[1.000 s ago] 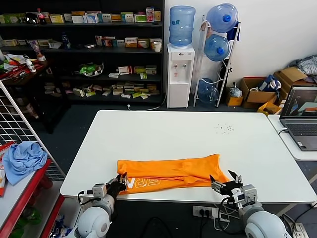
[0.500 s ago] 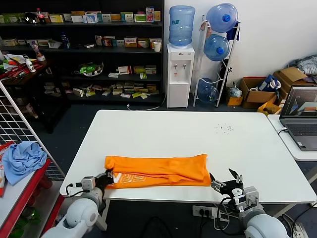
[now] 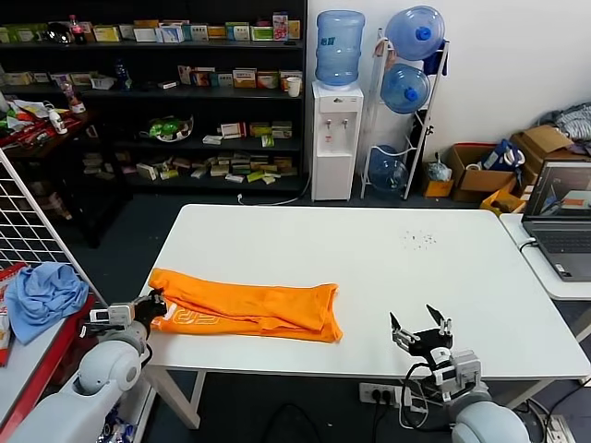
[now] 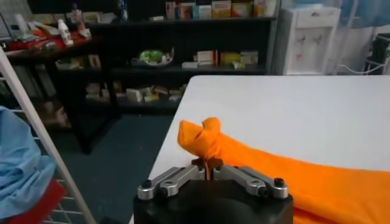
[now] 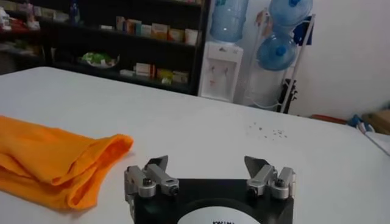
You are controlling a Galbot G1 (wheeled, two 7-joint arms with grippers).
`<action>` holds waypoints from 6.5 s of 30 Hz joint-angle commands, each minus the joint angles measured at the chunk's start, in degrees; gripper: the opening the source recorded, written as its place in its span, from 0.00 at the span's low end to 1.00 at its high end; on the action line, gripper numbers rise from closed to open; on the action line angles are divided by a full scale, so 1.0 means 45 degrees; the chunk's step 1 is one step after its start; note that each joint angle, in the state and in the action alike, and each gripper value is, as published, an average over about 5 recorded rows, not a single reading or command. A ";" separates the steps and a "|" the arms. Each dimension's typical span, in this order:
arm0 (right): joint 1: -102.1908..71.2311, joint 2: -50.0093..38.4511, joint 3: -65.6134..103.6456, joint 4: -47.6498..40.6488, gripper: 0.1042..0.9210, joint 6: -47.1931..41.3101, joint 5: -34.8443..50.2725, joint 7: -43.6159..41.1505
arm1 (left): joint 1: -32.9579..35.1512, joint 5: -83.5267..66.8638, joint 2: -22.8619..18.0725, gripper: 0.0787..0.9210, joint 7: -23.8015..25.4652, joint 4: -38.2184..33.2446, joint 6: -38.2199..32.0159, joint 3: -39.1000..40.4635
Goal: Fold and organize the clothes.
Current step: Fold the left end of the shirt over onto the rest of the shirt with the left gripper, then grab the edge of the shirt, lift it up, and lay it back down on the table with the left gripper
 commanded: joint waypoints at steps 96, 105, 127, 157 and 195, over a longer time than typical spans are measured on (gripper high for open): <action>-0.0107 0.0956 0.0359 -0.0898 0.88 0.0952 -0.0988 -0.0452 | -0.2218 -0.0984 -0.1867 0.88 0.5764 0.2361 0.2305 0.2241; -0.0063 0.0942 0.0308 -0.0775 0.88 0.0881 -0.0956 -0.0415 | -0.1902 -0.1093 -0.1812 0.65 0.5768 0.1625 0.2546 0.2318; 0.0261 0.0999 -0.0227 -0.0598 0.88 0.0779 -0.1067 -0.0280 | -0.1220 -0.1091 0.0183 0.05 0.3519 0.0075 0.2106 0.0985; 0.1202 0.1262 -0.1022 -0.0891 0.88 0.0784 -0.0969 -0.0293 | -0.2599 0.3288 0.6780 0.05 0.4392 0.3026 0.1339 0.0402; 0.0382 0.1684 -0.0613 -0.0757 0.88 0.0897 -0.1723 -0.0433 | -0.1588 -0.2577 0.0118 0.05 -0.0302 -0.2847 0.2924 0.1479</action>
